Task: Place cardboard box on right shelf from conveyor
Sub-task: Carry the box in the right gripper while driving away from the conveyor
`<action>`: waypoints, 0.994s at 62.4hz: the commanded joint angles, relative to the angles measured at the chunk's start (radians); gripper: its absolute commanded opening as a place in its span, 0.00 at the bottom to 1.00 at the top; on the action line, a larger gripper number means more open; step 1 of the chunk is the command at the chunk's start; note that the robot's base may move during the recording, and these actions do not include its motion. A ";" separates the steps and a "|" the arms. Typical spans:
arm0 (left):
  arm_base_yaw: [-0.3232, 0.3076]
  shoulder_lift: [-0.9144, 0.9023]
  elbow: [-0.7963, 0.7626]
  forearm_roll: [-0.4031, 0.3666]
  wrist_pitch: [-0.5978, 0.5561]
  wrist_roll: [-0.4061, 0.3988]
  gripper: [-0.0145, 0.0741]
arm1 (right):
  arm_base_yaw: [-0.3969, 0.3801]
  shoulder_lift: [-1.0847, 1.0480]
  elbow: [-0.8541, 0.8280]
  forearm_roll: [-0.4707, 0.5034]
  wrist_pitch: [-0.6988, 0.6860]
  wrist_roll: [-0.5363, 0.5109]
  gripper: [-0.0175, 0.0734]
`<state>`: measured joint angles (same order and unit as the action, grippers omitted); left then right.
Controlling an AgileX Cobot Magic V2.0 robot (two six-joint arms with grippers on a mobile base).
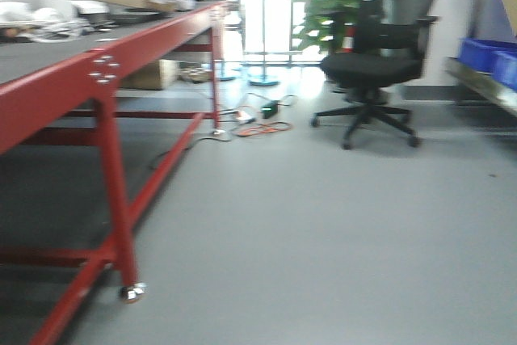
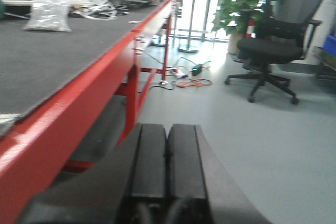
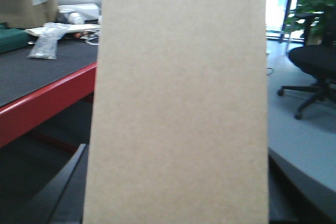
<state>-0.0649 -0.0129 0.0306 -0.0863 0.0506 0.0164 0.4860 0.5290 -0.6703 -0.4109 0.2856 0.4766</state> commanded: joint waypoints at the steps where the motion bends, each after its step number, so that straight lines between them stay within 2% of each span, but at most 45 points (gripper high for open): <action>1: 0.002 -0.012 -0.004 -0.005 -0.090 -0.005 0.03 | -0.006 0.002 -0.030 -0.027 -0.091 -0.004 0.37; 62: -0.007 -0.012 -0.004 -0.005 -0.090 -0.005 0.03 | -0.006 0.002 -0.030 -0.027 -0.091 -0.004 0.37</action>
<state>-0.0649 -0.0129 0.0306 -0.0863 0.0506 0.0164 0.4860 0.5290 -0.6703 -0.4109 0.2856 0.4766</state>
